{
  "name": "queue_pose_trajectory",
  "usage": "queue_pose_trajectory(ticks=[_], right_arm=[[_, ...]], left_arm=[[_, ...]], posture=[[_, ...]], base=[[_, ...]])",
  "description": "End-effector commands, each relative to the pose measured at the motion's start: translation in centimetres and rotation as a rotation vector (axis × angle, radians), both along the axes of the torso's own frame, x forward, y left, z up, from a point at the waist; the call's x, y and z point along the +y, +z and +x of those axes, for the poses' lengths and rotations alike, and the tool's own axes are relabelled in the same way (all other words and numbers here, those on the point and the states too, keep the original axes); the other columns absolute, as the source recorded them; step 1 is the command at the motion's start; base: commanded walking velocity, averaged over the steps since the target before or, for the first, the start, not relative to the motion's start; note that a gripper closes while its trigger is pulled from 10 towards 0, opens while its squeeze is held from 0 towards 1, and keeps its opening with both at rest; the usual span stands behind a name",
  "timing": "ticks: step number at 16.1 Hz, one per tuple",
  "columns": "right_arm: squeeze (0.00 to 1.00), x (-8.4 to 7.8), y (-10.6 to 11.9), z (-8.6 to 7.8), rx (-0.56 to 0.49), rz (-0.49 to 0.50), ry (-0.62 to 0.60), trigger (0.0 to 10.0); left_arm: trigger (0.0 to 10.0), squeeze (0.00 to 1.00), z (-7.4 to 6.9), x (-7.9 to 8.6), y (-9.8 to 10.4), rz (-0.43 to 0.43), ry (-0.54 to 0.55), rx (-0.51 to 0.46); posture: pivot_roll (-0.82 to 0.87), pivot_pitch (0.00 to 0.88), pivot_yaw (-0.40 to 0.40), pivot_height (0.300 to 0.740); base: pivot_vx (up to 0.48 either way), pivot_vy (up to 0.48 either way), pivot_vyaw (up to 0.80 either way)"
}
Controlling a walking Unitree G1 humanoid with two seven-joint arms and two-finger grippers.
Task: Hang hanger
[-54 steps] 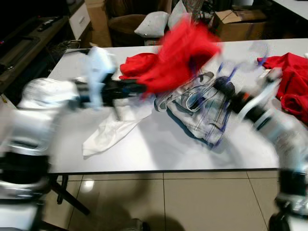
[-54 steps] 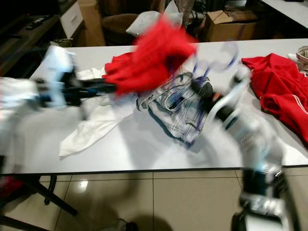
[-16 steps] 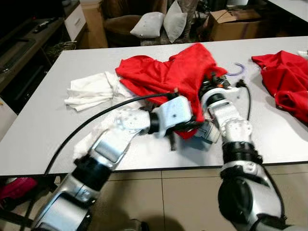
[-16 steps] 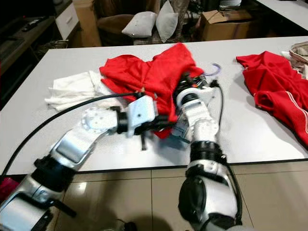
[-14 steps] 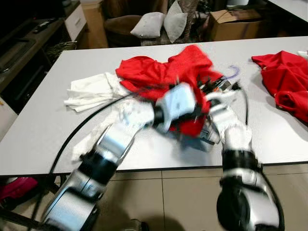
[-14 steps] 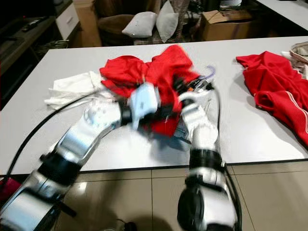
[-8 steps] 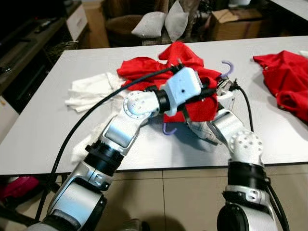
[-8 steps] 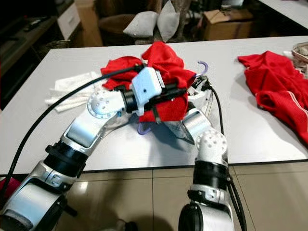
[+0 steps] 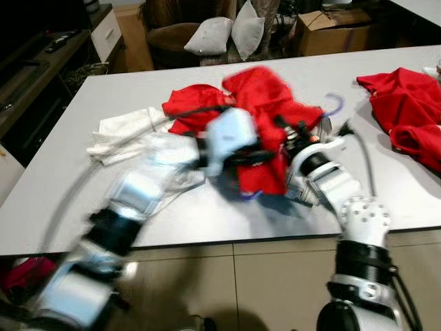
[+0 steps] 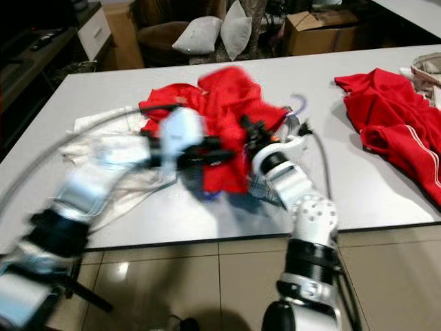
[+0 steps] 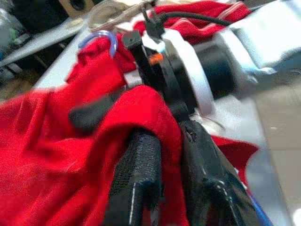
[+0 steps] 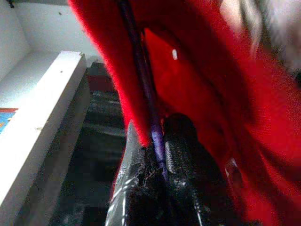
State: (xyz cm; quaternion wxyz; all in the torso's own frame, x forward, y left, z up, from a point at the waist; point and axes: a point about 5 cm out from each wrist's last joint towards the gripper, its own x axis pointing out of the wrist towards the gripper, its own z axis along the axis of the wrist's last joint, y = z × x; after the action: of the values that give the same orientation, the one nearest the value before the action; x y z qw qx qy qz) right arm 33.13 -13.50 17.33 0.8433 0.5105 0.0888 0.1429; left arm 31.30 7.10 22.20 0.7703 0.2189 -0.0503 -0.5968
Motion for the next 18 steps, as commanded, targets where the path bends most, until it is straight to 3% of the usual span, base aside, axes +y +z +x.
queue_pose_trajectory(ticks=[1,3,6,7,11,12,13,14,15,16,18], right_arm=[[0.0,0.3,0.2,-0.1,-0.009,-0.006,0.003,10.0],[0.0,0.0,0.2,-0.1,-0.011,-0.011,-0.002,10.0],[0.0,0.0,0.4,-0.2,-0.032,-0.062,0.009,10.0],[0.0,0.1,0.6,-0.2,-0.036,-0.06,0.016,10.0],[0.0,0.1,1.0,-0.5,-0.058,-0.033,0.02,10.0],[0.0,0.0,1.0,-0.5,-0.057,-0.027,0.018,10.0],[0.0,0.0,0.6,-0.5,-0.046,-0.029,0.017,10.0],[0.0,0.1,0.4,-0.5,-0.039,-0.036,0.019,10.0],[0.0,0.3,0.3,-0.4,-0.037,-0.04,0.022,10.0],[0.0,0.3,0.3,-0.4,-0.04,-0.039,0.021,10.0],[0.0,-0.2,1.2,-0.5,-0.103,0.015,0.024,10.0]], left_arm=[[10.0,1.0,-0.6,0.5,1.0,-0.017,-0.05,0.014],[10.0,1.0,-1.5,2.0,1.9,0.024,-0.105,0.063],[10.0,1.0,-1.4,2.8,2.9,0.029,-0.04,0.019],[10.0,0.0,-1.3,2.9,2.4,0.069,-0.021,0.027],[10.0,0.0,-1.5,4.4,2.1,0.096,0.021,0.078],[10.0,0.05,-1.6,4.4,2.3,0.08,0.013,0.086],[10.0,1.0,-1.8,3.7,3.7,-0.028,-0.022,0.094],[10.0,1.0,-2.2,3.0,4.2,-0.052,-0.075,0.102],[10.0,1.0,-3.0,2.6,3.8,-0.001,-0.144,0.122],[10.0,1.0,-2.9,2.6,3.9,-0.02,-0.134,0.113],[10.0,1.0,-0.8,4.6,4.8,-0.07,0.035,0.066]], posture=[[-0.09,0.0,0.15,0.74],[-0.09,0.0,0.146,0.74],[-0.08,0.0,0.142,0.74],[-0.08,0.0,0.145,0.74],[-0.08,0.0,0.152,0.74],[-0.08,0.0,0.151,0.74],[-0.07,0.0,0.148,0.74],[-0.07,0.0,0.15,0.74],[-0.07,0.0,0.154,0.74],[-0.08,0.0,0.157,0.74],[-0.07,0.0,0.162,0.74]], base=[[0.0,0.0,0.0],[0.0,0.0,0.0],[0.0,0.0,0.0],[0.0,0.0,0.0],[0.0,0.0,0.0],[0.0,0.0,0.0],[0.0,0.0,0.0],[0.0,0.0,0.0],[0.0,0.0,0.0],[0.0,0.0,0.0],[0.0,0.0,0.0]])
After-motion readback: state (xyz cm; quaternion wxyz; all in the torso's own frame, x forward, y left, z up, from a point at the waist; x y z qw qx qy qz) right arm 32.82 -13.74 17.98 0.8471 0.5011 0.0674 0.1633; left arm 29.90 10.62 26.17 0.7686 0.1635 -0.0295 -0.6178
